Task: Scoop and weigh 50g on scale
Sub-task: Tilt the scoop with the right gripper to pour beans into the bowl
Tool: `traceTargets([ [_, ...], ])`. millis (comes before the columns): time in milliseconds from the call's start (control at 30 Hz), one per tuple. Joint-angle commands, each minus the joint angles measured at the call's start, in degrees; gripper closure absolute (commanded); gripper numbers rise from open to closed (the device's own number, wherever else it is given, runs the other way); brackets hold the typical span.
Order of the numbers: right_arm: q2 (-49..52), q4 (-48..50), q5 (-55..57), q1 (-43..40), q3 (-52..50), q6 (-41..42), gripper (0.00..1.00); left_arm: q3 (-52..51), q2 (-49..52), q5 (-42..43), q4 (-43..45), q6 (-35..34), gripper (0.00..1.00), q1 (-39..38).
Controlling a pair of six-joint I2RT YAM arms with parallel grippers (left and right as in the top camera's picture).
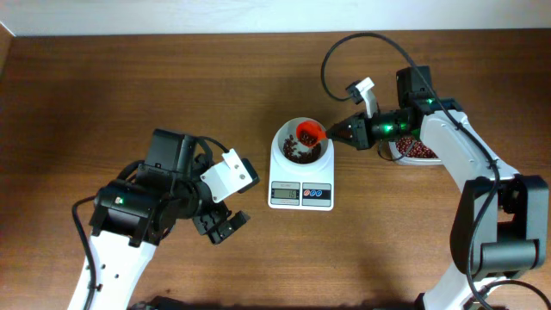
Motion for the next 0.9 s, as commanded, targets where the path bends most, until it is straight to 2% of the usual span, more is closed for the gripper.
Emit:
traceTargets([
  [0, 0.4, 0.3, -0.4, 0.7, 0.1, -1.1, 0.96, -0.4, -0.4, 1.0, -0.1, 0.3, 0.01, 0.3],
  [67, 0.4, -0.7, -4.3, 0.7, 0.1, -6.6, 0.96, -0.4, -0.4, 1.0, -0.1, 0.3, 0.01, 0.3],
  [133, 0.4, 0.5, 0.7, 0.7, 0.1, -0.9, 0.96, -0.4, -0.4, 1.0, -0.1, 0.3, 0.01, 0.3],
  [200, 0.4, -1.2, -5.6, 0.7, 0.1, -8.1, 0.96, -0.4, -0.4, 1.0, -0.1, 0.3, 0.01, 0.3],
  [267, 0.4, 1.0, 1.5, 0.7, 0.1, 1.6, 0.96, -0.4, -0.4, 1.0, -0.1, 0.3, 0.01, 0.3],
  [333, 0.4, -2.4, -10.4, 0.7, 0.1, -13.4, 0.96, -0.4, -0.4, 1.0, -0.1, 0.3, 0.01, 0.3],
  [400, 0.4, 0.1, 1.3, 0.7, 0.1, -2.6, 0.96, -0.4, -0.4, 1.0, -0.1, 0.3, 0.01, 0.3],
  [467, 0.4, -2.8, -9.5, 0.7, 0.1, -11.9, 0.96, -0.4, -0.4, 1.0, -0.1, 0.3, 0.01, 0.3],
  [500, 0.4, -1.4, -6.4, 0.7, 0.1, -9.5, 0.96, -0.4, -0.4, 1.0, -0.1, 0.3, 0.01, 0.3],
  [533, 0.4, -0.3, -0.6, 0.7, 0.1, -2.5, 0.96, -0.4, -0.4, 1.0, -0.1, 0.3, 0.01, 0.3],
  [600, 0.4, -2.0, -6.4, 0.7, 0.1, -9.6, 0.96, -0.4, -0.4, 1.0, -0.1, 0.3, 0.01, 0.3],
  [633, 0.4, -0.6, -2.8, 0.7, 0.1, -6.7, 0.96, -0.4, -0.4, 1.0, -0.1, 0.3, 0.01, 0.3],
  [667, 0.4, 0.8, 4.2, 0.7, 0.1, 2.4, 0.96, -0.4, -0.4, 1.0, -0.1, 0.3, 0.01, 0.3],
  [733, 0.4, -1.0, -5.8, 0.8, 0.1, -7.0, 0.96, -0.4, -0.4, 1.0, -0.1, 0.3, 0.01, 0.3],
  [767, 0.4, 0.5, -3.4, 1.0, 0.1, -6.6, 0.96, -0.4, -0.4, 1.0, -0.1, 0.3, 0.01, 0.3],
  [800, 0.4, 2.6, 2.7, 1.2, 0.1, 2.2, 0.96, -0.4, -0.4, 1.0, -0.1, 0.3, 0.01, 0.3],
  [833, 0.4, 2.5, 0.4, 1.4, 0.1, 2.8, 0.96, -0.4, -0.4, 1.0, -0.1, 0.3, 0.01, 0.3],
  [867, 0.4, 1.6, -6.5, 1.7, 0.1, -4.8, 0.96, -0.4, -0.4, 1.0, -0.1, 0.3, 0.01, 0.3],
])
